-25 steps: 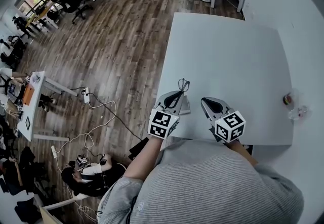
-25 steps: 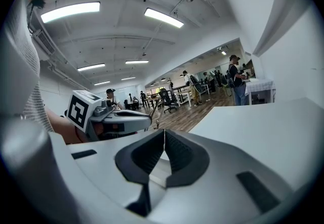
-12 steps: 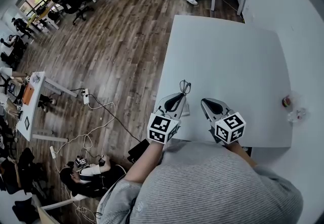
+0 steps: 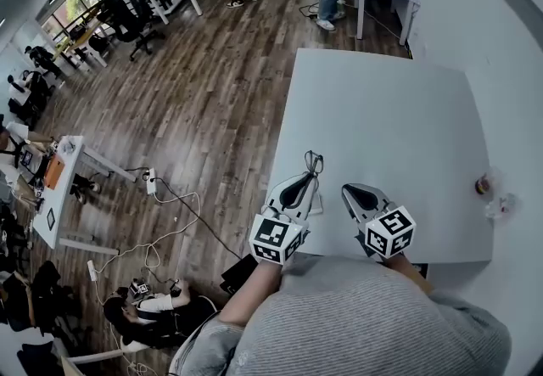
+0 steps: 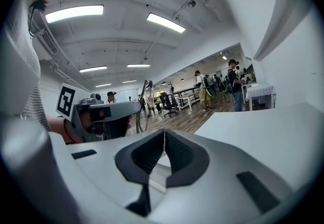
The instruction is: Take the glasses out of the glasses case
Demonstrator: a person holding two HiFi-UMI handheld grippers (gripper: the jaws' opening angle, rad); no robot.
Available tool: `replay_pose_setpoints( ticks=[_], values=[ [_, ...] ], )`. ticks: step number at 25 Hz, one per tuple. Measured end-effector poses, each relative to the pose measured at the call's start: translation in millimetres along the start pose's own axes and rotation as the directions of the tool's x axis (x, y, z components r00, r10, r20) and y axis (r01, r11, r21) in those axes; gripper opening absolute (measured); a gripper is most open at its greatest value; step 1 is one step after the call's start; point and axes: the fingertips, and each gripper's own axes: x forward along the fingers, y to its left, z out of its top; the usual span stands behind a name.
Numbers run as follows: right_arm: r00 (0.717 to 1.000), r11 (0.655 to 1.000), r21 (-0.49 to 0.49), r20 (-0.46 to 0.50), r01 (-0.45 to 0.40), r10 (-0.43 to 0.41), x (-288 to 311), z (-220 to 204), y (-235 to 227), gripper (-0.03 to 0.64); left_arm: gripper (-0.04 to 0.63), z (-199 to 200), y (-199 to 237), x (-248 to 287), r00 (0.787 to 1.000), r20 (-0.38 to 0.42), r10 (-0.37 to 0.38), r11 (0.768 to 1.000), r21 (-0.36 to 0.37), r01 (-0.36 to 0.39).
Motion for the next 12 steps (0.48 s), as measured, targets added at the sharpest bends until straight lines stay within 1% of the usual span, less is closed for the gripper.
replay_pose_setpoints(
  ticks=[5, 12],
  values=[
    [1.0, 1.0, -0.011, 0.015, 0.002, -0.002, 0.5, 3.3, -3.4, 0.015, 0.025, -3.4, 0.2, 1.5, 1.0, 0.001, -0.001, 1.0, -0.006, 0.001],
    [1.0, 0.999, -0.055, 0.014, 0.0, 0.001, 2.4, 4.4, -0.2, 0.014, 0.025, -4.7, -3.4, 4.6, 1.0, -0.001, -0.019, 1.0, 0.003, 0.019]
  ],
)
